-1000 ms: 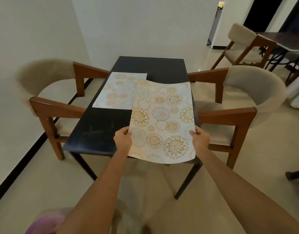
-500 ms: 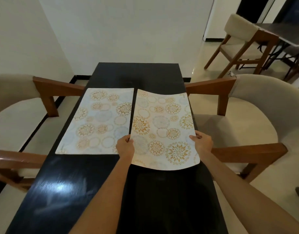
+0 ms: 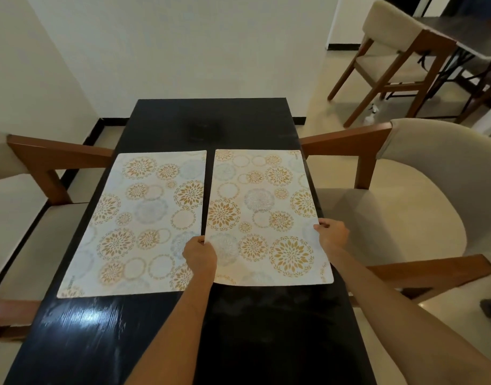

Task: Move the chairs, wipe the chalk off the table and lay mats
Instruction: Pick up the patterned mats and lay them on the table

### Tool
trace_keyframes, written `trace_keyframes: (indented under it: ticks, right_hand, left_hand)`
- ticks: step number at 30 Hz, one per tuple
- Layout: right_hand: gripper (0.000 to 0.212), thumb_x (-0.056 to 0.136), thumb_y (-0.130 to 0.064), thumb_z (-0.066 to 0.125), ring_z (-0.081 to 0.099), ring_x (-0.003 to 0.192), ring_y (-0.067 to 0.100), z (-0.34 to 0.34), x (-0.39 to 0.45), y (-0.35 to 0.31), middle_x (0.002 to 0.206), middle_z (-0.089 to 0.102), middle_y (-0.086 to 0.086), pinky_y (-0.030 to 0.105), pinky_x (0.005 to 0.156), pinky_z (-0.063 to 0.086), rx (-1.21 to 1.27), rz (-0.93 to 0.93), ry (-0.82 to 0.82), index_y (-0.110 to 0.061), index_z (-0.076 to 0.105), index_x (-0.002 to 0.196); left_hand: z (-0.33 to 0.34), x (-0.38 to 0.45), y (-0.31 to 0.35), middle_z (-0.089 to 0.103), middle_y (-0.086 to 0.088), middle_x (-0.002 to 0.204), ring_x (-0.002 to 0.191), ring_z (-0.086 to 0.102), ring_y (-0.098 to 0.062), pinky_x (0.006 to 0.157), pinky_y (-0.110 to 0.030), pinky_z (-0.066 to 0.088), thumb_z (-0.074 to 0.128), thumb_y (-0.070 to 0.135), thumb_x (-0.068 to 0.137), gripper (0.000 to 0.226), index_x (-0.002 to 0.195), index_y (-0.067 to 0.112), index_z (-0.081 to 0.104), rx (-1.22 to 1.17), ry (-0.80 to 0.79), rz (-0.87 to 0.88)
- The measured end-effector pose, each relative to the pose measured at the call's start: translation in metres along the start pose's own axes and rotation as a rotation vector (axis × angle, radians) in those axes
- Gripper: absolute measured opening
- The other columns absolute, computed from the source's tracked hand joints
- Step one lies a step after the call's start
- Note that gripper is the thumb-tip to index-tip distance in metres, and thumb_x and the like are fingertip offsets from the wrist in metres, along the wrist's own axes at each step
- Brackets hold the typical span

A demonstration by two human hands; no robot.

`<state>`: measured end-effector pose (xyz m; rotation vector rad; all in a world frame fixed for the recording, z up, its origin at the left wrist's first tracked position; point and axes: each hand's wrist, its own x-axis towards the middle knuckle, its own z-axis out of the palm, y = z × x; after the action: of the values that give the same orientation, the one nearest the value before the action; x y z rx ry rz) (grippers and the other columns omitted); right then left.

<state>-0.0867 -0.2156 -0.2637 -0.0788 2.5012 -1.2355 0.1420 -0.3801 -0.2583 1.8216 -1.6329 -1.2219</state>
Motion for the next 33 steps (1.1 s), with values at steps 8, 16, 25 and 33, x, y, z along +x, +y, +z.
trace_keyframes:
  ticks: [8, 16, 25, 33]
  right_hand:
    - [0.023, 0.092, -0.003, 0.061, 0.065, 0.093, 0.032, 0.006, 0.008, -0.008, 0.107, 0.069, 0.019, 0.028, 0.075, 0.047, -0.065, 0.01, 0.043, 0.0, 0.069, 0.113]
    - [0.02, 0.095, -0.002, 0.054, 0.066, 0.086, 0.034, 0.007, 0.001, -0.012, 0.098, 0.07, 0.02, 0.039, 0.073, 0.056, -0.225, -0.033, 0.068, 0.0, 0.072, 0.104]
    - [0.016, 0.094, -0.002, 0.058, 0.067, 0.092, 0.035, 0.003, 0.001, -0.023, 0.102, 0.068, 0.022, 0.04, 0.076, 0.058, -0.338, 0.027, 0.057, 0.005, 0.068, 0.105]
    - [0.016, 0.094, -0.002, 0.056, 0.066, 0.097, 0.036, 0.005, -0.004, -0.028, 0.104, 0.066, 0.023, 0.041, 0.077, 0.056, -0.434, 0.007, 0.066, 0.006, 0.064, 0.105]
  left_hand:
    - [0.006, -0.001, 0.006, 0.064, -0.022, 0.112, 0.098, 0.063, -0.035, 0.07, -0.031, 0.047, 0.049, -0.006, 0.089, 0.025, 0.111, -0.003, 0.062, 0.03, 0.008, -0.049]
    - [0.004, 0.001, 0.006, 0.063, -0.021, 0.109, 0.094, 0.063, -0.034, 0.071, -0.035, 0.052, 0.052, -0.007, 0.088, 0.021, 0.108, -0.002, 0.06, 0.094, -0.031, -0.015]
    - [-0.004, 0.002, 0.005, 0.067, -0.017, 0.097, 0.078, 0.064, -0.03, 0.064, -0.03, 0.049, 0.063, -0.001, 0.085, 0.01, 0.09, 0.006, 0.059, 0.147, -0.039, 0.039]
    - [-0.005, -0.005, 0.003, 0.064, -0.011, 0.093, 0.078, 0.061, -0.024, 0.057, -0.031, 0.045, 0.058, 0.006, 0.091, 0.004, 0.095, 0.008, 0.058, 0.397, -0.022, 0.163]
